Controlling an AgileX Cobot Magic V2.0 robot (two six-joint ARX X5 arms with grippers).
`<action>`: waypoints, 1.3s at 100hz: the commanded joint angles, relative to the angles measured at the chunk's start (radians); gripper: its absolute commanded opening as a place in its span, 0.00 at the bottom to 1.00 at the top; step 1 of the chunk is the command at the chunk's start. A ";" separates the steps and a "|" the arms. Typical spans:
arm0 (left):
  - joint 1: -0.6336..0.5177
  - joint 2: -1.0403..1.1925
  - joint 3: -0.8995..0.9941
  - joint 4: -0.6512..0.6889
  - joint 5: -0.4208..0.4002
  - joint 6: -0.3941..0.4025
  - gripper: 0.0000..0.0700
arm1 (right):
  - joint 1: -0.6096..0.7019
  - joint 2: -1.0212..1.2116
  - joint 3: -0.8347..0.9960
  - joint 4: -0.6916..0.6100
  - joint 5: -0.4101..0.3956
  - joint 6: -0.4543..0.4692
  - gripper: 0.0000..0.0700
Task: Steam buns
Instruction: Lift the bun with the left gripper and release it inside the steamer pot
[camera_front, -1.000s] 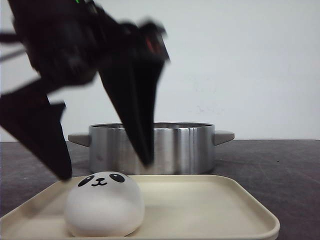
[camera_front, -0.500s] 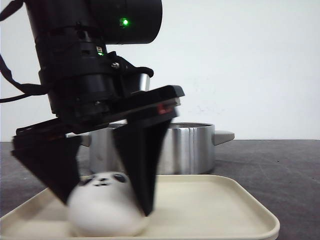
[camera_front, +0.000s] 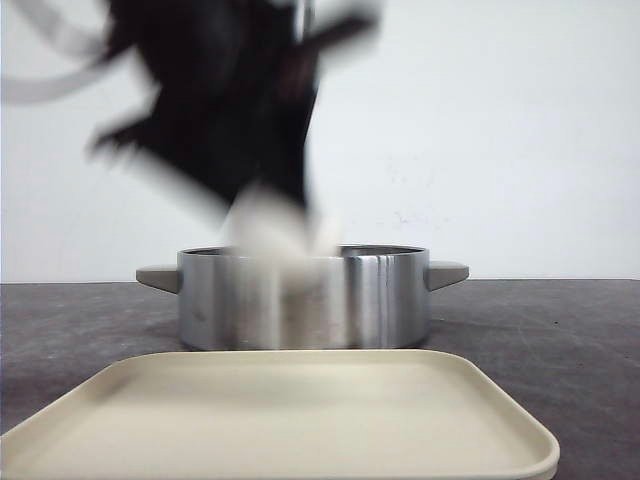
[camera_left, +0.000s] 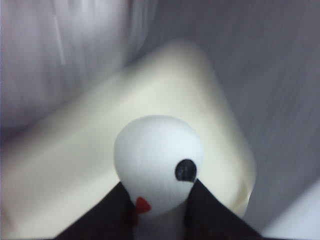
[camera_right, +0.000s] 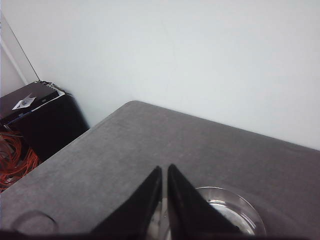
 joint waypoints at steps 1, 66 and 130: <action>0.012 0.014 0.046 0.009 -0.086 0.117 0.01 | 0.006 0.008 0.019 0.009 -0.002 0.026 0.02; 0.280 0.290 0.084 0.238 -0.001 0.231 0.01 | 0.007 0.008 0.019 0.008 -0.001 0.079 0.02; 0.283 0.309 0.217 0.031 0.001 0.210 0.82 | 0.007 0.009 0.016 -0.014 0.000 0.033 0.02</action>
